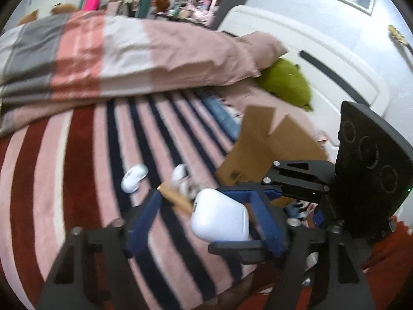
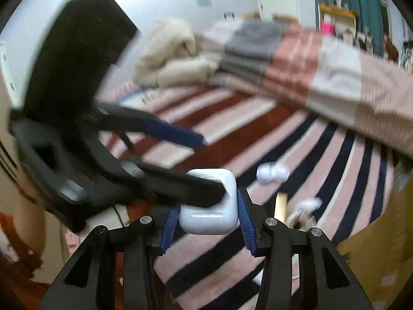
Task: Organize rigid objects
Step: 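Carry the AirPods case into the cardboard box and open the right gripper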
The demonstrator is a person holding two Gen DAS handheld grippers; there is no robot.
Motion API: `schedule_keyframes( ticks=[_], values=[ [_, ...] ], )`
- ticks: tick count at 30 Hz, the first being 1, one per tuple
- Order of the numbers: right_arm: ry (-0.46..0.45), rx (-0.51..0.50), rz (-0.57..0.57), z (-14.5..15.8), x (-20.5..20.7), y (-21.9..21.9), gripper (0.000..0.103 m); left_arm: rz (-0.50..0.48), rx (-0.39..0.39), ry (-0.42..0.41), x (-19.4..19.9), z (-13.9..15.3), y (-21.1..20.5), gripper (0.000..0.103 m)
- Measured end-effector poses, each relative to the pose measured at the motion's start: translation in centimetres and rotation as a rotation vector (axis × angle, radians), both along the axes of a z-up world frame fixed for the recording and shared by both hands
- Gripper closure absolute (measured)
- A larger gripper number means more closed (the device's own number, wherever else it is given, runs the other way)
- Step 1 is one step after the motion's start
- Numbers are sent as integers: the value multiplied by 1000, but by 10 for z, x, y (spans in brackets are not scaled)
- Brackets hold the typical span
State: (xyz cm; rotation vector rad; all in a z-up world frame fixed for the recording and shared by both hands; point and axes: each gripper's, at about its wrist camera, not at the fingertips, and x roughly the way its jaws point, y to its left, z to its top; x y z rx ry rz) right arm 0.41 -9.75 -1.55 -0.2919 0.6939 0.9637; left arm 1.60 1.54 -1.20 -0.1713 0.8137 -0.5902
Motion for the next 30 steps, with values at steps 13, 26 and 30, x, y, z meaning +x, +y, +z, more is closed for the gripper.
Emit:
schedule_keyframes(
  ticks=[13,26,30],
  values=[
    [-104,1,-200,42,24,-88,64,-238,45,14,61,33,-121,66],
    [79,-114,-389,25,60,-161,64,-359,152,138,97,10,-208,64],
    [119,-174,-413,12,66,-162,62,-313,171,119,94,12,-199,41]
  ],
)
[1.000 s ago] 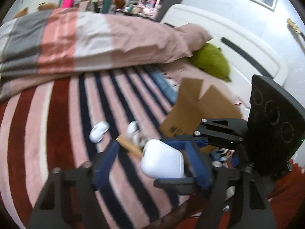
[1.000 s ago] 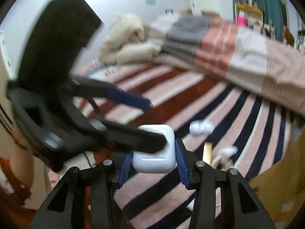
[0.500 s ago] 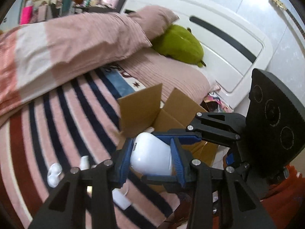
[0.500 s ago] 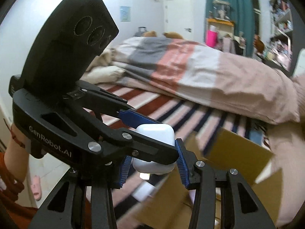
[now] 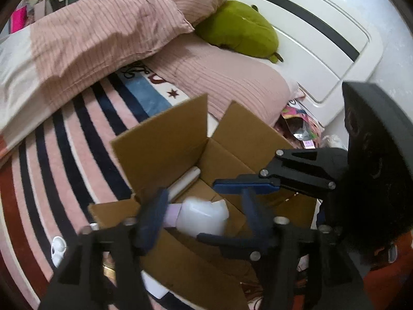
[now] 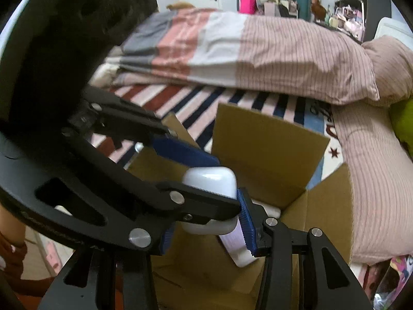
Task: Organize rigid objects
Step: 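Carry the AirPods case into the cardboard box and open the right gripper, then move the right gripper to the gold bar and close on it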
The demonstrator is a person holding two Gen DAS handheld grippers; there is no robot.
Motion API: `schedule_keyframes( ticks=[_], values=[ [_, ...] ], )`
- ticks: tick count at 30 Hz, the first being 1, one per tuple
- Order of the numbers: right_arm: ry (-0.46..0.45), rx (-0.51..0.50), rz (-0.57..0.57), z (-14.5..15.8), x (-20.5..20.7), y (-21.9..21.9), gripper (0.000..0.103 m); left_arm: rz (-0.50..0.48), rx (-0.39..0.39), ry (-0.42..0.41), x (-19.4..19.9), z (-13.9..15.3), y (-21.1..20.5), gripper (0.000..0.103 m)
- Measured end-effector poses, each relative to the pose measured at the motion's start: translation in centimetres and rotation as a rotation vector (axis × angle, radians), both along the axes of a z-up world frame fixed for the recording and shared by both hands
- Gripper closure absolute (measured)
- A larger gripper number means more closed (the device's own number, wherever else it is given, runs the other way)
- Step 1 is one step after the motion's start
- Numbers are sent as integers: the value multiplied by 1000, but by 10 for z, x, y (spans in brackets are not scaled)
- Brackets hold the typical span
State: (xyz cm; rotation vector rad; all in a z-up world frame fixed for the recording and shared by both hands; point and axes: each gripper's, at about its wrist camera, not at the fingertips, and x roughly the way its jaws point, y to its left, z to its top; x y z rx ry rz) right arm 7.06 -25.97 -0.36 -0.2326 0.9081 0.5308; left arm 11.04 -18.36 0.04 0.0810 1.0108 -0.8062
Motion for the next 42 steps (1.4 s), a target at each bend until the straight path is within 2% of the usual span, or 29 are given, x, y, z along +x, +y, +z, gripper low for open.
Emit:
schedule_keyframes(
  ticks=[2,4,6,7,10,13,18,19,20,22,23,26,29,30,31,32,34,36,39,42],
  values=[
    [3,-1,-8,-1,0,0,61,16,1,-25,-3,4,8,40],
    [1,2,-9,0,-1,-1,53,46,-9,-45,-6,10,19,35],
    [-34,18,0,8,-8,2,44,83,-24,-66,-11,15,35,33],
    [-34,18,0,8,-8,2,43,118,-27,-82,-16,18,48,33],
    [-68,37,40,18,-19,15,42,211,-8,-134,-26,24,78,33],
    [-94,99,136,30,-34,48,42,292,-5,-169,-39,24,116,32],
    [-94,142,258,30,-51,105,42,423,-8,-186,-57,8,177,32],
    [-94,142,258,30,-51,105,42,452,-2,-186,-61,1,190,32],
    [-73,136,295,21,-54,128,42,468,2,-184,-62,-3,196,32],
    [-63,130,305,15,-55,137,42,507,9,-173,-67,-17,215,32],
    [-20,113,318,-3,-52,157,42,532,13,-163,-69,-26,225,32],
    [17,96,314,-20,-48,168,42,590,43,-140,-75,-50,244,32],
    [73,30,248,-63,-29,179,42,605,18,-109,-83,-69,258,32],
    [119,-21,182,-91,-15,177,43,611,5,-102,-87,-76,263,32],
    [130,-40,158,-99,-10,176,43,623,1,-93,-89,-82,266,32],
    [130,-40,158,-99,-10,176,43,628,1,-89,-91,-85,268,32],
    [118,-107,83,-120,3,171,48,630,-9,-75,-94,-92,270,32],
    [111,-130,60,-129,12,169,63,625,-25,-64,-95,-96,270,32],
    [101,-165,66,-139,26,167,78,622,-23,-61,-95,-97,268,32],
    [101,-161,85,-139,25,170,79,613,-27,-62,-94,-95,265,32]
  ],
)
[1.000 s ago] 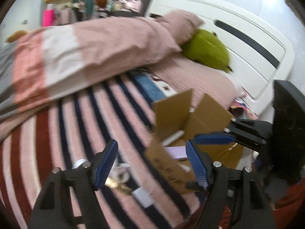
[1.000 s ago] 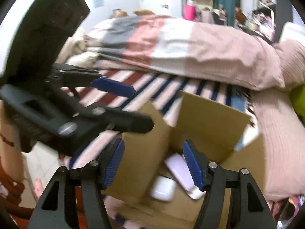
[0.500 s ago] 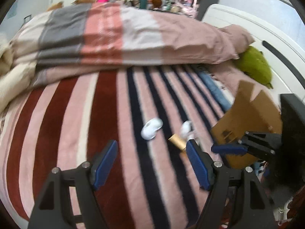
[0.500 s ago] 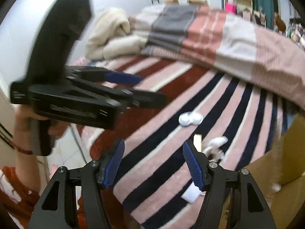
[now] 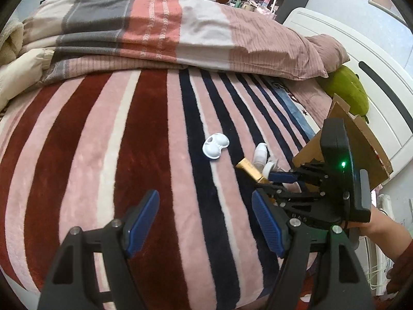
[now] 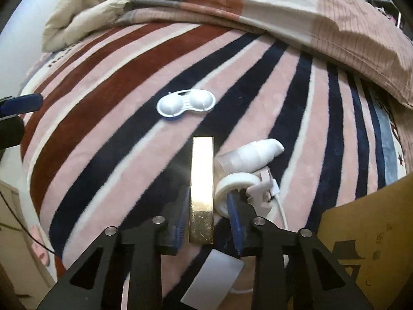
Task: Organize rigid objects
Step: 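Move the right gripper to the gold bar and close on it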
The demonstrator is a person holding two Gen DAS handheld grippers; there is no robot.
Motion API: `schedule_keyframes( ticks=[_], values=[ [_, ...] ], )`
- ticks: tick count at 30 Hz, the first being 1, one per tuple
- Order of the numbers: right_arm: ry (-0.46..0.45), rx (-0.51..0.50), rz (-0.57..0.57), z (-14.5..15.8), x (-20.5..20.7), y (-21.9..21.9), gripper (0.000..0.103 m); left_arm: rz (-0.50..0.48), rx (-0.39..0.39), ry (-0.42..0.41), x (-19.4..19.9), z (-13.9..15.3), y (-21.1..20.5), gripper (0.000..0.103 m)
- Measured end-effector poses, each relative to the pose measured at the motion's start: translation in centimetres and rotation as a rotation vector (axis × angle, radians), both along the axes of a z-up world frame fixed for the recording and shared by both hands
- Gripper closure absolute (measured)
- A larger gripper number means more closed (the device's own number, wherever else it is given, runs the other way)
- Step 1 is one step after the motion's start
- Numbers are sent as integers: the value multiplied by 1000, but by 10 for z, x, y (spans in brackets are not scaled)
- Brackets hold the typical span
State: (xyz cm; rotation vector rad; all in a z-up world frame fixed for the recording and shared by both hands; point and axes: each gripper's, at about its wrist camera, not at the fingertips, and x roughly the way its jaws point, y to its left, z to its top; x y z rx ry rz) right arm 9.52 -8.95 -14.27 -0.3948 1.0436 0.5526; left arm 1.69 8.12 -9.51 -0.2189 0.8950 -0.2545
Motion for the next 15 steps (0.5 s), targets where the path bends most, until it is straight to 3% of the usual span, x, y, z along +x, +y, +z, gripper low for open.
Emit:
schedule_keyframes(
  ticks=[10,15],
  values=[
    [4,13,15,5,-10,-1,77,-11,20,12,0,1,-8,32],
    [49,18,33,3,-23,-4,76,-17,23,13,1,2,-11,32]
  ],
)
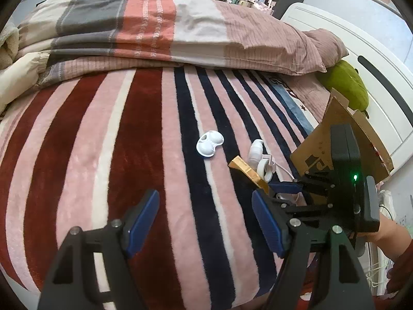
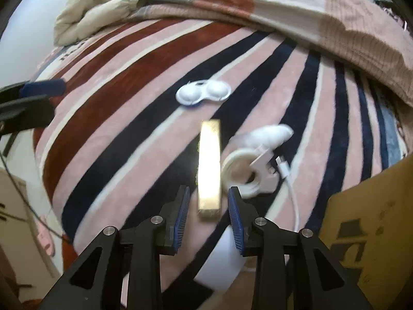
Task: Organize rigid objects
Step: 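Move the right gripper to the gold bar and close on it, then carry the gold bar into the cardboard box and open the right gripper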
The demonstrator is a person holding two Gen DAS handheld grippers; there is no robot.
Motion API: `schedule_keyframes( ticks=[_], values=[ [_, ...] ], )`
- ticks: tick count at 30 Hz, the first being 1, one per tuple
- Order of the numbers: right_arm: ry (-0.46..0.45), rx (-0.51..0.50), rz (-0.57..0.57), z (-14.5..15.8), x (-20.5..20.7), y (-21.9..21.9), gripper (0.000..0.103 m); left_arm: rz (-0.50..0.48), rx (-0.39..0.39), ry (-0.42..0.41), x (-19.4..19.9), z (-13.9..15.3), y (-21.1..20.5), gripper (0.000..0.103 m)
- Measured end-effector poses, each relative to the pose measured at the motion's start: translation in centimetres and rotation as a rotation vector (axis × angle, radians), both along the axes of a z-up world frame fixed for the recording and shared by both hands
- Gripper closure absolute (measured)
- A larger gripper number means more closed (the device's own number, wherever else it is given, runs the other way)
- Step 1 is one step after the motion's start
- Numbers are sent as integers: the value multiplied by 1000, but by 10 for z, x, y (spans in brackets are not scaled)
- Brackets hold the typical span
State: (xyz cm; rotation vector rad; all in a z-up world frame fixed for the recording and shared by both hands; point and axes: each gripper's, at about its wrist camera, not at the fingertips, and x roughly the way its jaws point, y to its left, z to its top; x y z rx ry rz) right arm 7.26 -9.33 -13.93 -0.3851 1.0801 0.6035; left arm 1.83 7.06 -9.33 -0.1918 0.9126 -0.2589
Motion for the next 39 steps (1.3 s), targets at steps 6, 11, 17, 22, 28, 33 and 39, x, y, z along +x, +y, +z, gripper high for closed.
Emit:
schedule_keyframes(
  ticks=[6,11,17,22,28,33,39],
  values=[
    [-10,13,7,-6,3,6,77,-1,5,2,-1,1,-3,32],
    [-36,16,17,-11,17,17,89,4,-1,3,-3,2,-1,32],
    [-60,87,73,9,3,24,90,0,-24,-5,-2,6,2,32],
    [-74,195,153,49,-23,29,90,-52,-79,-58,-1,25,-8,32],
    [-112,317,214,110,-45,12,90,-165,-131,-164,6,70,-42,60],
    [-175,354,182,144,-49,-22,90,-259,-84,-220,17,102,-88,65],
    [-199,357,78,165,-39,-81,90,-383,-45,-205,42,118,-158,65]
  ],
)
